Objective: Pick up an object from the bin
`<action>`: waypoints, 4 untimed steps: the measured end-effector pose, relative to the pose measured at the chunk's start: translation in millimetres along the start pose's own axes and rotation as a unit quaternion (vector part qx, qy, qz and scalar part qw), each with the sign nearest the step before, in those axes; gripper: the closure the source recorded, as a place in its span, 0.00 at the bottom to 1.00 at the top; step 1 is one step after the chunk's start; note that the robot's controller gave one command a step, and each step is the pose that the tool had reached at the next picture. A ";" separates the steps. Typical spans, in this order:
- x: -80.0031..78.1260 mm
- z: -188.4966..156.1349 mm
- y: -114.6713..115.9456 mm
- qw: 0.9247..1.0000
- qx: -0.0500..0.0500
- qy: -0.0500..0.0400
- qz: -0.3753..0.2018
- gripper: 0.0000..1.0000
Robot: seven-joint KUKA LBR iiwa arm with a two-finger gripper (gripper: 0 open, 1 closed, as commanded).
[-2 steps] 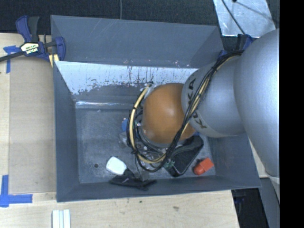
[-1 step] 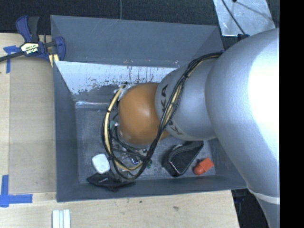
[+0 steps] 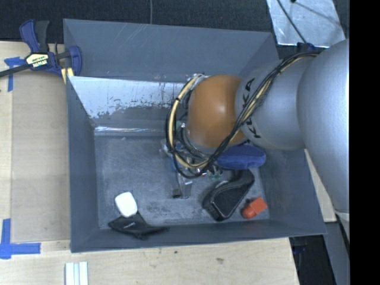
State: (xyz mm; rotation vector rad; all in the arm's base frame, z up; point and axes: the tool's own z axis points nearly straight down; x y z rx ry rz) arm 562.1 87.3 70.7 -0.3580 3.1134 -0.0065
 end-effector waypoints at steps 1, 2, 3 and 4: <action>-2.3 -77.6 -46.0 1.000 0.000 -0.002 0.007 0.00; -28.9 -20.6 -45.2 0.996 -0.002 0.002 0.084 0.00; -29.6 -22.1 -45.6 0.996 -0.002 0.001 0.085 1.00; -40.8 -60.9 -33.4 0.996 -0.002 -0.001 0.085 1.00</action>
Offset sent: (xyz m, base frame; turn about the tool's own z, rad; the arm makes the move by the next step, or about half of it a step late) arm 0.0086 -0.0399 0.0725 0.0084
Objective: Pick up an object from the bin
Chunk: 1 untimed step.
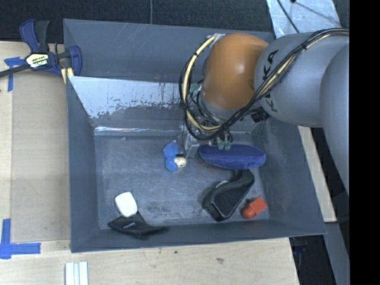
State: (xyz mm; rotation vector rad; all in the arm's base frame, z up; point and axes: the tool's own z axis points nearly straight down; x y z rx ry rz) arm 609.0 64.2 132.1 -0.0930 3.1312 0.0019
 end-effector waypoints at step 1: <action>1.2 2.6 -0.9 1.000 0.000 0.002 0.001 0.00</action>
Offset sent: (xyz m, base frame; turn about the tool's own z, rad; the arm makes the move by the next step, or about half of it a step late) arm 0.0000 0.0000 0.0000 0.0000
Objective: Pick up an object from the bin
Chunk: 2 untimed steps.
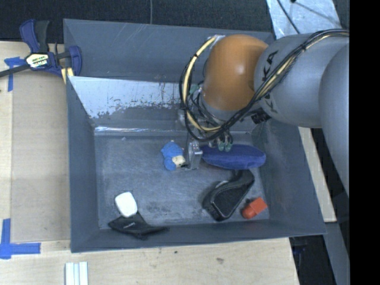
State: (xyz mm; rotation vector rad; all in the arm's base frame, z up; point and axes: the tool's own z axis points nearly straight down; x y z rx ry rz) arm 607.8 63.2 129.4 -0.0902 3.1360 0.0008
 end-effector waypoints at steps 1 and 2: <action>-11.0 52.5 -14.3 1.000 0.001 0.003 0.025 0.00; 5.5 59.3 2.5 0.999 0.000 0.001 0.044 0.00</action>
Offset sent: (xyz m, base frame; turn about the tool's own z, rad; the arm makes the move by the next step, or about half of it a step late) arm 0.0119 -0.0124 -0.0495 0.0506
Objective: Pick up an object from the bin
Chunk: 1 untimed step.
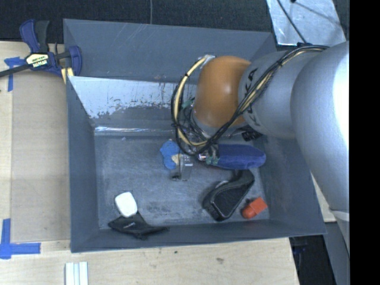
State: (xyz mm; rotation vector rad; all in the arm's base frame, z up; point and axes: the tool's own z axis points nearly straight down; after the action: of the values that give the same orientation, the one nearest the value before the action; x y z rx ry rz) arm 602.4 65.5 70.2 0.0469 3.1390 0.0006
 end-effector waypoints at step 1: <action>-0.5 -0.2 -0.5 1.000 0.000 -0.001 0.001 1.00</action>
Offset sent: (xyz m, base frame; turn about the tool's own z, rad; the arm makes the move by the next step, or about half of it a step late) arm 0.0000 0.0000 0.0000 0.0000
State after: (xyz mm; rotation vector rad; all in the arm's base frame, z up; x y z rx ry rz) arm 603.0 64.9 70.4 0.0490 3.1379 0.0008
